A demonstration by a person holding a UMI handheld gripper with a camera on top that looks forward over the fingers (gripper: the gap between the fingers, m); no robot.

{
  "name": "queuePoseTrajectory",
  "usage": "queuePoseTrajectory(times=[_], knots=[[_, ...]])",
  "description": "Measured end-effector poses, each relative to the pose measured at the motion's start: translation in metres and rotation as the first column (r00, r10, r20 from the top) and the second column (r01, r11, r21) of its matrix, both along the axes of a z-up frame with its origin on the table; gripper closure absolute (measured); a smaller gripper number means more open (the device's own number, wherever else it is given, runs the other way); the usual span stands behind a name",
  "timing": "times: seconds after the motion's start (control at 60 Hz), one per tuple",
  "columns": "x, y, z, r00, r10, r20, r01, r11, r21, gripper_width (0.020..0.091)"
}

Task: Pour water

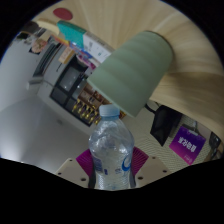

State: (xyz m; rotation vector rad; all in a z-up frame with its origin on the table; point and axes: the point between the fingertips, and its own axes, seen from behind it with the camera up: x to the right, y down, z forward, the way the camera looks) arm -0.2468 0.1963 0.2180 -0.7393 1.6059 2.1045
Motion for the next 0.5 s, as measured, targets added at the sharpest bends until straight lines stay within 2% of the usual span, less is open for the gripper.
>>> queuePoseTrajectory(times=[0.083,0.1,0.167,0.3,0.367,0.433,0.5], knots=[[-0.002,-0.018,0.001,0.999,-0.014,-0.044,0.013,1.000,-0.017,0.0640],[0.006,0.000,-0.001,0.999,-0.013,-0.049,0.012,1.000,-0.016,0.0639],[0.002,-0.003,0.002,0.999,-0.017,-0.040,0.017,1.000,-0.010,0.0639],[-0.009,-0.001,0.023,0.999,0.029,0.015,-0.030,0.999,0.040,0.0643],[-0.025,-0.016,0.048,0.980,0.036,0.196,-0.060,0.991,0.118,0.0644],[-0.025,-0.016,0.079,0.897,0.028,0.440,-0.136,0.967,0.217,0.0641],[-0.011,-0.023,0.118,0.723,-0.077,0.687,-0.179,0.939,0.293,0.0640]])
